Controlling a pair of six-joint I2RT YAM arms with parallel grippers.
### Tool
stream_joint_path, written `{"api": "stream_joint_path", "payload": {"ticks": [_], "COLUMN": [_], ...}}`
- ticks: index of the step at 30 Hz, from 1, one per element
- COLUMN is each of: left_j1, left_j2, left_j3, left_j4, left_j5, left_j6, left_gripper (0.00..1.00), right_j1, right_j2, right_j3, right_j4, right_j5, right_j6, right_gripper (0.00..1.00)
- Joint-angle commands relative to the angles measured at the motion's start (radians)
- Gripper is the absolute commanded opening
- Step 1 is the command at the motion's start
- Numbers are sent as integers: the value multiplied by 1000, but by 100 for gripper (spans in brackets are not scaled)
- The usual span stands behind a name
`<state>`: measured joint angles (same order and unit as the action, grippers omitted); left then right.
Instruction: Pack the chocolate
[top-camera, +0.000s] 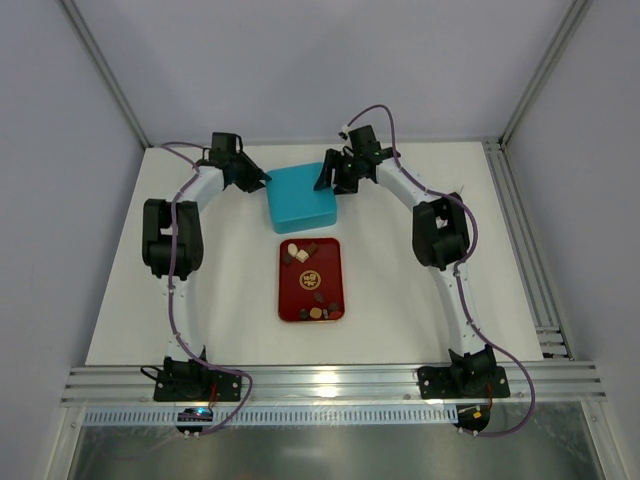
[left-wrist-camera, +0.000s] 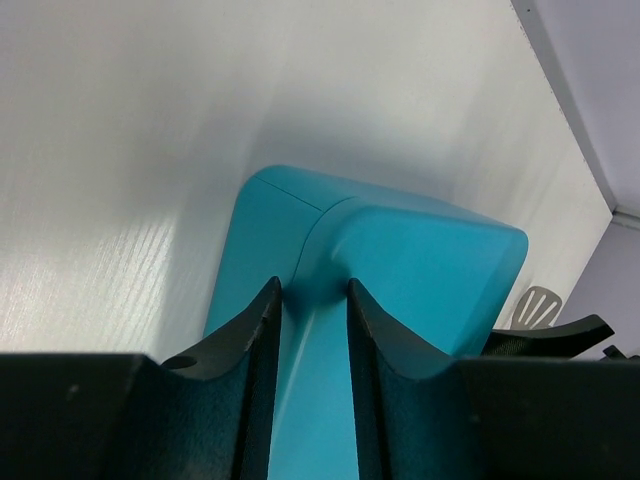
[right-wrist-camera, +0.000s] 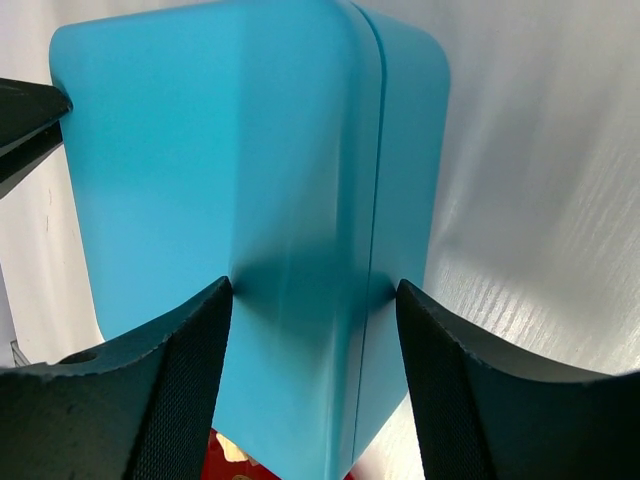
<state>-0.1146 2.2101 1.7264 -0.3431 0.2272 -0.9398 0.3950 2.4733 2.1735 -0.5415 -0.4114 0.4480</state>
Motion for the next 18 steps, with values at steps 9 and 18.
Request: {"api": "stream_joint_path", "payload": {"ticks": [9, 18], "left_j1": [-14, -20], "left_j2": [93, 73], "left_j3": [-61, 13], "left_j4": [-270, -306], "left_j5": [-95, -75], "left_j6": [107, 167], "left_gripper": [31, 46], "right_j1": [-7, -35], "right_j2": [-134, -206], "right_j3": [-246, -317], "right_j4": [87, 147], "right_j5": [-9, -18], "right_j6": [60, 80], "right_gripper": [59, 61]}}
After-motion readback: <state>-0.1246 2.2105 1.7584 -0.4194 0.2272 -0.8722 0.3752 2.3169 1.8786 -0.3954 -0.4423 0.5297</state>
